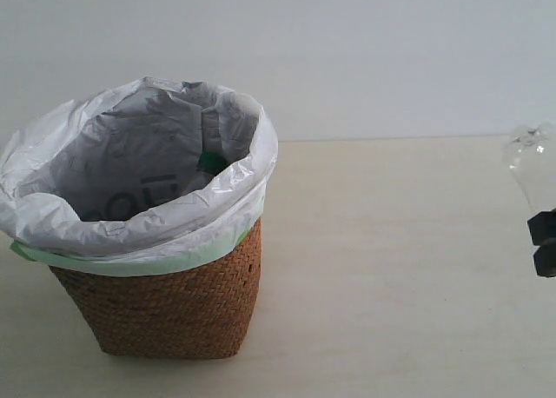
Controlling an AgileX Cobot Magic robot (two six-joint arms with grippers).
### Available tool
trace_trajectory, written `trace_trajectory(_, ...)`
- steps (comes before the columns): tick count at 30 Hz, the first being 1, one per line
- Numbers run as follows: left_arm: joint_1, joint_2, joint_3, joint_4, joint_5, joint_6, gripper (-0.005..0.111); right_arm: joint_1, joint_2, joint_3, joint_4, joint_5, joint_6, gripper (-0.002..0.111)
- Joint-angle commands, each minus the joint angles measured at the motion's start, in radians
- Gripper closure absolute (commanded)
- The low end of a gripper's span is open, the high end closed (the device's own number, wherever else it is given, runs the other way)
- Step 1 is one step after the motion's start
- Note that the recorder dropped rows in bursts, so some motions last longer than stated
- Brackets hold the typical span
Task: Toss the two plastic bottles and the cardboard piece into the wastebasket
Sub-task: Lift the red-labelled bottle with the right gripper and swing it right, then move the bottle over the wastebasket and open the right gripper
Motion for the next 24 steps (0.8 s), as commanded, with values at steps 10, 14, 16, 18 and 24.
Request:
trace_trajectory(10, 0.003, -0.002, 0.003, 0.002, -0.001, -0.009, 0.101, 0.019, 0.045, 0.001, -0.134, -0.088, 0.183, 0.107)
trace_trajectory(14, 0.003, -0.002, 0.003, 0.002, -0.001, -0.009, 0.101, 0.338, 0.179, -0.303, 0.580, -0.125, -0.232, 0.094)
trace_trajectory(16, 0.003, -0.002, 0.003, 0.002, -0.001, -0.009, 0.101, 0.472, 0.235, -0.527, 0.652, -0.077, -0.221, 0.073)
trace_trajectory(18, 0.003, -0.002, 0.003, 0.002, -0.001, -0.009, 0.101, 0.565, 0.305, -0.745, 0.606, -0.052, -0.068, 0.034)
trace_trajectory(24, 0.003, -0.002, 0.003, 0.002, -0.001, -0.009, 0.101, 0.601, 0.398, -0.890, 0.176, 0.112, 0.230, 0.048)
